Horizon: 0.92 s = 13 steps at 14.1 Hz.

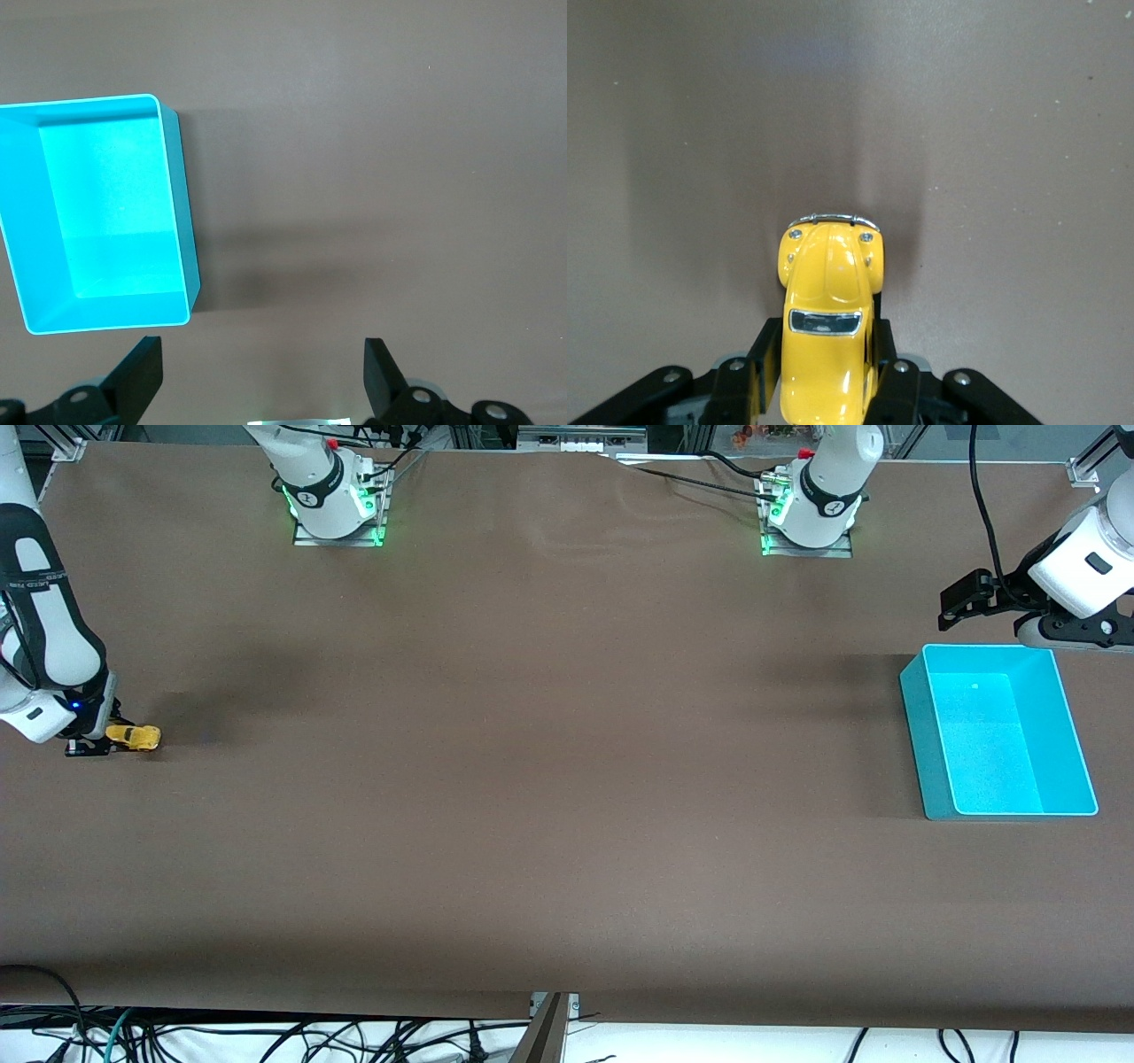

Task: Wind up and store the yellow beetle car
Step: 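Drag the held car backward along the table with the right gripper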

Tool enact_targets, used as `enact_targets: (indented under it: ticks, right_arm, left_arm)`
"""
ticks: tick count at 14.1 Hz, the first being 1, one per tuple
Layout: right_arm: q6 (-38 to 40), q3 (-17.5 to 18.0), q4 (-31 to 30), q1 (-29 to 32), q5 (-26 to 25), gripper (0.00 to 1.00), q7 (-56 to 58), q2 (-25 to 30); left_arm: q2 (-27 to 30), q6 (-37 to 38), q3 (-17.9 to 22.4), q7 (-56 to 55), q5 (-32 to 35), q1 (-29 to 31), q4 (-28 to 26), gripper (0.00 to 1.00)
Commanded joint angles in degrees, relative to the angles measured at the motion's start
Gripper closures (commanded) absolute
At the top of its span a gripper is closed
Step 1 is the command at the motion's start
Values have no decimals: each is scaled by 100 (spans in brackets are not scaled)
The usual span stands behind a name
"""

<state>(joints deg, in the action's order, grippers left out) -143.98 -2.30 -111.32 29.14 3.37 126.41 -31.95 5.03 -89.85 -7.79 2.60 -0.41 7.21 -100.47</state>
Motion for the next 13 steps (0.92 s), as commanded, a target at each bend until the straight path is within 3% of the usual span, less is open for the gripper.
enact_targets:
  ticks: [1,4,5,6,7,9,13]
  right_arm:
    - [-43,20,84,224,15,70,226,-452]
    - [-43,20,84,268,32,68,227,-461]
    - [-43,37,93,268,41,59,209,-452]
    - [36,63,197,259,58,17,192,-426]
    - [306,211,390,259,50,0,174,-408]
    - [1053,283,900,224,58,0,60,-391]
    - [1713,459,1305,198,102,0,-186,-66]
  left_arm:
    - [68,81,-12,135,-65,52,10,0]
    - [77,81,-20,126,-65,43,10,0]
    - [77,81,-20,126,-65,43,10,0]
    - [77,81,-20,126,-65,43,10,0]
    - [77,81,-20,126,-65,43,10,0]
    - [77,81,-20,126,-65,43,10,0]
    - [68,81,-20,126,-65,43,10,0]
